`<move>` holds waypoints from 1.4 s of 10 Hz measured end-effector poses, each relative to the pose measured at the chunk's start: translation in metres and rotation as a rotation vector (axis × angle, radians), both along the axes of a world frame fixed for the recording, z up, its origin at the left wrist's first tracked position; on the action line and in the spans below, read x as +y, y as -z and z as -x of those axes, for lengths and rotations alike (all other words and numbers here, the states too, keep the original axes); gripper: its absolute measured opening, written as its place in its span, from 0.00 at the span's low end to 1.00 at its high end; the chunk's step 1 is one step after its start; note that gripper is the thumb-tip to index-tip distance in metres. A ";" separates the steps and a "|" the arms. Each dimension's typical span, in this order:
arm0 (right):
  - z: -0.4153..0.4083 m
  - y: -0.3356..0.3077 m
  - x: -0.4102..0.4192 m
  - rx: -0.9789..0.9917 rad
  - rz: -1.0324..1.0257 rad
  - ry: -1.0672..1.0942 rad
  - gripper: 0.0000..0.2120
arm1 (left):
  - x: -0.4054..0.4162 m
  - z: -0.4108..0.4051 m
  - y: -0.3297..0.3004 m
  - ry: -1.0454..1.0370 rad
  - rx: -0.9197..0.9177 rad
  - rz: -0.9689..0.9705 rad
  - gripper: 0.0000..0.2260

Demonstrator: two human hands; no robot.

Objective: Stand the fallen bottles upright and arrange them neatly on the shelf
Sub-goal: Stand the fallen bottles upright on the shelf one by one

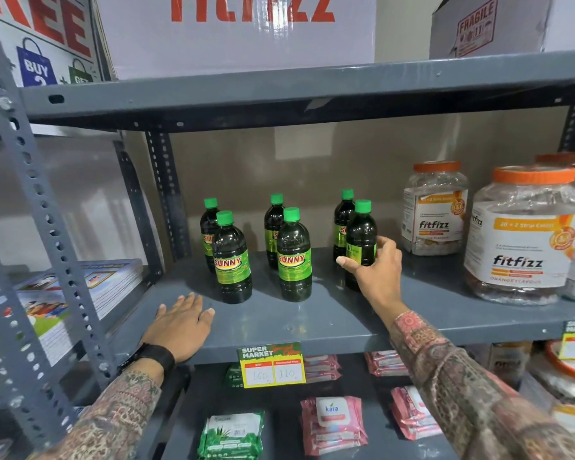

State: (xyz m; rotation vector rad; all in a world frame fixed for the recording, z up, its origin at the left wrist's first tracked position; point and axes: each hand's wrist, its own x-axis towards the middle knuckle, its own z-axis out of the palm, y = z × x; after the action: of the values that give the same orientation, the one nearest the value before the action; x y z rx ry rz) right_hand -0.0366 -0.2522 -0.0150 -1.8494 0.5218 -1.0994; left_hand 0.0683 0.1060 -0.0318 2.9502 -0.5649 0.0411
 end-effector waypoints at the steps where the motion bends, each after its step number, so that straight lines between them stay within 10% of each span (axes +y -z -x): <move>1: 0.000 0.001 -0.001 0.020 0.025 0.015 0.35 | 0.000 0.001 -0.001 0.000 0.002 0.000 0.29; 12: 0.001 0.000 0.006 0.034 0.038 0.001 0.45 | 0.003 0.001 -0.002 -0.005 0.008 0.006 0.29; 14: 0.001 0.004 0.003 0.052 0.029 -0.059 0.34 | 0.002 0.000 -0.002 -0.004 0.008 0.010 0.29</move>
State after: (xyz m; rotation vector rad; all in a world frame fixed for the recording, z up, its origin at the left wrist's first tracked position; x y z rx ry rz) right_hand -0.0377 -0.2495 -0.0187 -1.9113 0.4806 -1.0274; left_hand 0.0686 0.1079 -0.0303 2.9401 -0.5568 0.0322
